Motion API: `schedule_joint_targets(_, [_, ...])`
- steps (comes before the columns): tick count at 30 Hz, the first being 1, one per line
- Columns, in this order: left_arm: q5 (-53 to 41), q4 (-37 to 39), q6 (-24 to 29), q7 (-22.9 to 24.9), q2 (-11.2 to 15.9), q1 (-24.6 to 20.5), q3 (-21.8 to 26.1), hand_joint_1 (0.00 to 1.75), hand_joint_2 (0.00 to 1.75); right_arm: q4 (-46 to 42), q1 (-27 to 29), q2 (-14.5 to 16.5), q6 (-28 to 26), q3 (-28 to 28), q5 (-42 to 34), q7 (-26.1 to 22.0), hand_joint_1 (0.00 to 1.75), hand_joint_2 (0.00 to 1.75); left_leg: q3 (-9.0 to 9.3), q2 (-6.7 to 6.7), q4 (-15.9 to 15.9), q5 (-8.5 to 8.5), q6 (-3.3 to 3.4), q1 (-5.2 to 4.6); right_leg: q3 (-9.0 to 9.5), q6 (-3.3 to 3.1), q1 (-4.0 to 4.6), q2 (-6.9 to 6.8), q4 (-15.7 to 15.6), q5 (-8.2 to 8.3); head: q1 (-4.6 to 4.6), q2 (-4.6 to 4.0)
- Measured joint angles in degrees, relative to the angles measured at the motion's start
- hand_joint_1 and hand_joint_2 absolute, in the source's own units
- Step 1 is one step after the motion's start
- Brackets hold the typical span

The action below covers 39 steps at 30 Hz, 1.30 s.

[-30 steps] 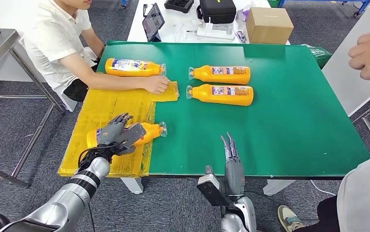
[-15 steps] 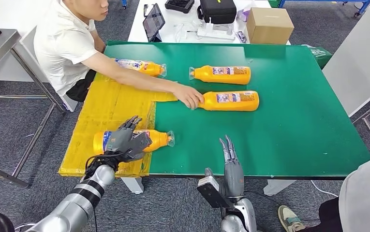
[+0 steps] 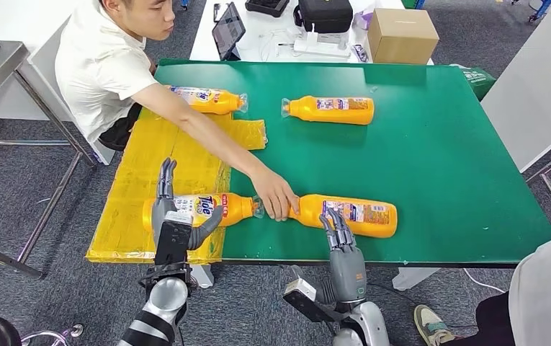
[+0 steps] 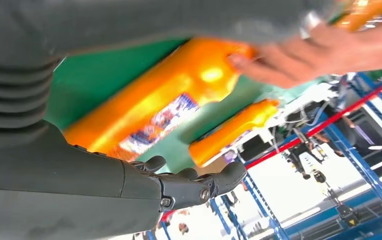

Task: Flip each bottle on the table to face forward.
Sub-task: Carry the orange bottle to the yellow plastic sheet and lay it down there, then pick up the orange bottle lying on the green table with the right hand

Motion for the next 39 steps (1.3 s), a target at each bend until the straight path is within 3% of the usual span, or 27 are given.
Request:
schedule_joint_targets(5, [-0.8,-2.7,-2.2,1.3,0.0,2.1,-2.5,0.0,1.75,0.3,-0.5,-0.9,0.0,-3.2,12.1,8.2,0.0,1.75,-0.01,-0.01,0.0,0.01,0.01,-0.05,0.02,0.01,-0.04,0.0,0.0,0.01,-0.01,0.0])
schedule_joint_targets(11, [0.8,-3.6,-7.0,2.4,-0.4,3.1,-7.1,0.0,1.75,3.7,-5.4,-6.2,0.0,-3.5,19.3,18.0,0.0,1.75,-0.02,0.0,0.0,0.02,0.03,-0.12,0.02,0.05,-0.11,0.0,0.0,0.04,-0.01,0.0])
schedule_joint_targets(16, [2.6,-3.6,-7.6,2.3,-0.7,3.1,-10.2,0.0,1.75,8.2,-10.9,-9.5,0.0,-2.0,19.6,20.0,0.0,1.75,-0.01,0.01,0.0,0.02,0.03,-0.11,0.01,0.06,-0.09,0.0,0.0,0.05,-0.02,0.0])
schedule_joint_targets(24, [4.4,-3.6,-8.4,3.0,-0.8,3.1,-11.1,0.0,1.75,14.4,-15.4,-11.3,2.1,1.6,18.4,21.8,0.0,1.75,-0.03,-0.01,0.0,0.02,0.03,-0.09,0.01,0.07,-0.06,0.0,0.0,0.05,-0.02,0.0])
schedule_joint_targets(32, [7.0,-3.6,-11.9,7.4,-0.8,2.9,-11.3,0.0,1.75,18.0,-18.7,-12.8,9.6,5.2,14.8,23.5,0.0,1.75,0.01,0.01,0.0,0.02,0.03,-0.1,0.03,0.06,-0.07,0.0,0.0,0.05,-0.02,0.0])
schedule_joint_targets(39, [7.7,-3.6,-14.8,10.8,-0.7,2.9,-12.0,0.0,1.75,18.8,-21.3,-14.2,17.2,7.9,14.4,29.5,0.0,1.75,0.29,0.06,0.0,0.01,0.04,-0.1,0.24,0.06,-0.07,0.02,0.0,0.05,-0.01,0.0])
